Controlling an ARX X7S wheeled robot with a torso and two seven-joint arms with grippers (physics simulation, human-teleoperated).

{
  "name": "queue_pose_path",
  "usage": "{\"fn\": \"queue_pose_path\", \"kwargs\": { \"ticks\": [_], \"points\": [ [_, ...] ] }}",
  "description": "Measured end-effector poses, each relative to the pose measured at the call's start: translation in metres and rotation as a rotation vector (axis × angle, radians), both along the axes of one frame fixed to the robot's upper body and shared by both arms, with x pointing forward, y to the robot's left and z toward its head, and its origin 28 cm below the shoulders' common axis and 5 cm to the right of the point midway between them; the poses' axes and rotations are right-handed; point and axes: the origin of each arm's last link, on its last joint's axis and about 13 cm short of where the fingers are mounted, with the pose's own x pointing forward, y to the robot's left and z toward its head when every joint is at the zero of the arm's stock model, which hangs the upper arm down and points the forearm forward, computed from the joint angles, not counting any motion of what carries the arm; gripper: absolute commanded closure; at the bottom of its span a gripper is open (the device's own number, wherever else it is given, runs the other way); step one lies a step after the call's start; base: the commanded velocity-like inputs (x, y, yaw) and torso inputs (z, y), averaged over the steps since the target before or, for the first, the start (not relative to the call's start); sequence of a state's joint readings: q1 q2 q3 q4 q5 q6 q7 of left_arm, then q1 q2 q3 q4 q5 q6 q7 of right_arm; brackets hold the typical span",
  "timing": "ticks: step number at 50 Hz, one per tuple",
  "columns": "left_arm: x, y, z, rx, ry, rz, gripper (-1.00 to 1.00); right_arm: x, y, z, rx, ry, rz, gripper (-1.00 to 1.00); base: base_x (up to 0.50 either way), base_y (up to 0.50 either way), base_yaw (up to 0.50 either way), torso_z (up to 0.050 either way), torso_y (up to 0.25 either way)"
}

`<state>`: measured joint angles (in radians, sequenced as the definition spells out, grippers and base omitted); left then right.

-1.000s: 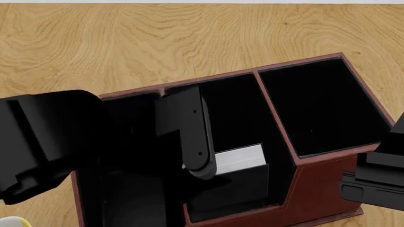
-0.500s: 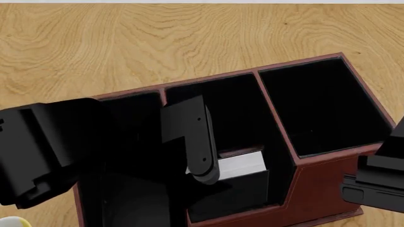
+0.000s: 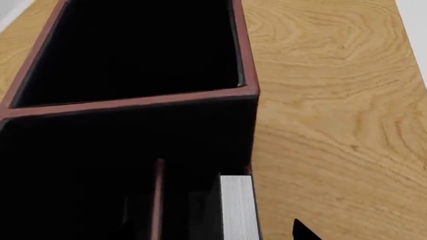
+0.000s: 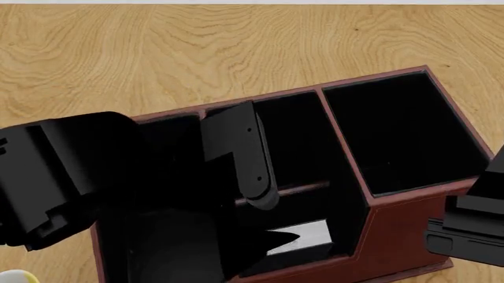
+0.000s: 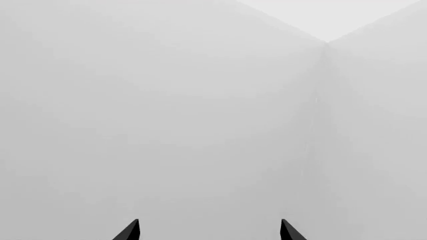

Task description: Pick up the book and place it in the back compartment of the caddy.

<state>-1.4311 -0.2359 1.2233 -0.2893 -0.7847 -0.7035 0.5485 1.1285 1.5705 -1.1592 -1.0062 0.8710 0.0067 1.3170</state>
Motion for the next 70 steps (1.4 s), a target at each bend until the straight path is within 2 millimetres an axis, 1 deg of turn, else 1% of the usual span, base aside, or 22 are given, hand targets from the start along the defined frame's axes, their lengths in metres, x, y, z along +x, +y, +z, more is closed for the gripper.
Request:
{"fn": "queue_pose_path", "kwargs": {
  "ticks": [12,28,45,57,70],
  "points": [
    [0.000,0.000,0.004,-0.014,-0.009,0.007,-1.00,-0.001,0.000,0.001,-0.001,-0.001,-0.001,-1.00,0.00,0.00,0.00,0.000,0.000],
    [-0.006,0.001,0.033,-0.067,-0.056,0.010,-1.00,-0.001,0.001,0.001,0.003,-0.005,0.003,-1.00,0.00,0.00,0.00,0.000,0.000],
    [-0.012,0.004,0.058,-0.116,-0.108,0.019,-1.00,-0.002,0.001,0.000,0.007,-0.010,0.005,-1.00,0.00,0.00,0.00,0.000,0.000],
    [-0.016,0.010,0.074,-0.159,-0.142,0.036,-1.00,-0.002,0.002,0.001,0.009,-0.013,0.008,-1.00,0.00,0.00,0.00,0.000,0.000],
    [-0.022,0.021,0.088,-0.208,-0.176,0.064,-1.00,-0.002,0.002,0.001,0.010,-0.016,0.010,-1.00,0.00,0.00,0.00,0.000,0.000]
  ]
}}
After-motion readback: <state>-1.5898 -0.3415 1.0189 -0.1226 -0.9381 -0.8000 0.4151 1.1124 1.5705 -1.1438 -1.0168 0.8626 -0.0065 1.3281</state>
